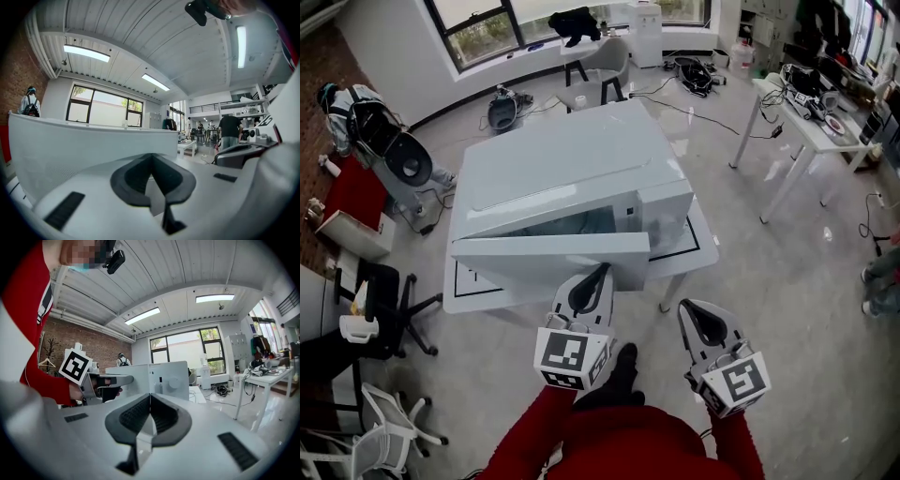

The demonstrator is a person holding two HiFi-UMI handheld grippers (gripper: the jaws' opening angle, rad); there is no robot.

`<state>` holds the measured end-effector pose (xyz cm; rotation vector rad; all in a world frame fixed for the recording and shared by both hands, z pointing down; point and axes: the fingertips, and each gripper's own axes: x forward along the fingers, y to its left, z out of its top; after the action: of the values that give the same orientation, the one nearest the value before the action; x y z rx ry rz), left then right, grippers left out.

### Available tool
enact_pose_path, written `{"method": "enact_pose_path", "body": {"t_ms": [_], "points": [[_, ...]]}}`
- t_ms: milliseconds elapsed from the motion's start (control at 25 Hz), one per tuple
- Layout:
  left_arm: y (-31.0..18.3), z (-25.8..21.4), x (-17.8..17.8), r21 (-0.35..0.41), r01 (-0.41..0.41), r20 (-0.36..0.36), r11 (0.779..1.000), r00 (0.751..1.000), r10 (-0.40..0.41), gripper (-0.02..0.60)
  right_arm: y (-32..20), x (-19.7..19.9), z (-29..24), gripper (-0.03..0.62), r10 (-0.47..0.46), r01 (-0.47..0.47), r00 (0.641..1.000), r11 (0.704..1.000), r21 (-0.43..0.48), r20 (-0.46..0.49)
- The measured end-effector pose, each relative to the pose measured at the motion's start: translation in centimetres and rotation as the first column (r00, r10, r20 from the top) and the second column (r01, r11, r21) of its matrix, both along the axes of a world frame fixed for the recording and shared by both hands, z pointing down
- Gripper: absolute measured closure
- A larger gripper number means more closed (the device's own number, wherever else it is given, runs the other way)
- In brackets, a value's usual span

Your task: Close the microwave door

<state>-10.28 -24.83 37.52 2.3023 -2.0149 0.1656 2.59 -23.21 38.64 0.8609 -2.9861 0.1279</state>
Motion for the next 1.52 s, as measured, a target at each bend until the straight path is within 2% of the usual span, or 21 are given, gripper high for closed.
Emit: {"method": "enact_pose_path", "body": {"t_ms": [280,480,680,800,880,1000,1160,1360,1520], "points": [[-2.2,0.9,-1.0,-0.030,0.030,-0.020,0.999,0.999,-0.030,0.572,-2.4,-0.6,0.7,0.581,0.004,-0.005,1.000,1.000,-0.026,-0.024],[-3.2,1.5,-1.5,-0.044,0.029,-0.021,0.999,0.999,-0.030,0.572,-3.2,-0.9,1.9,0.581,0.011,-0.018,0.997,0.995,-0.103,-0.073],[-4.0,1.5,-1.9,-0.065,0.030,-0.072,0.997,0.997,-0.035,0.572,-3.9,-1.8,1.4,0.582,-0.006,0.001,0.998,0.997,-0.074,-0.062],[-4.1,1.4,-1.7,-0.065,0.048,-0.015,0.997,0.999,-0.050,0.572,-4.3,-2.1,1.7,0.582,-0.003,-0.007,0.996,0.994,-0.113,-0.087],[-4.2,1.4,-1.8,-0.067,0.050,-0.005,0.996,0.999,-0.051,0.572,-4.7,-2.5,1.5,0.581,-0.013,0.006,0.997,0.995,-0.097,-0.077],[-4.3,1.3,-1.9,-0.075,0.054,-0.039,0.996,0.998,-0.057,0.574,-5.2,-3.1,0.6,0.581,-0.024,0.022,0.999,0.999,-0.048,-0.044],[-4.8,1.2,-2.3,-0.081,0.073,-0.060,0.994,0.995,-0.078,0.574,-5.3,-3.4,1.2,0.581,-0.021,0.014,0.997,0.995,-0.095,-0.073],[-4.8,1.1,-2.1,-0.081,0.058,-0.055,0.995,0.997,-0.063,0.574,-5.5,-3.8,0.8,0.582,-0.031,0.027,0.998,0.997,-0.068,-0.057],[-5.6,1.0,-2.4,-0.083,0.049,-0.106,0.995,0.993,-0.057,0.575,-5.4,-4.0,1.0,0.581,-0.029,0.025,0.998,0.997,-0.078,-0.052]]}}
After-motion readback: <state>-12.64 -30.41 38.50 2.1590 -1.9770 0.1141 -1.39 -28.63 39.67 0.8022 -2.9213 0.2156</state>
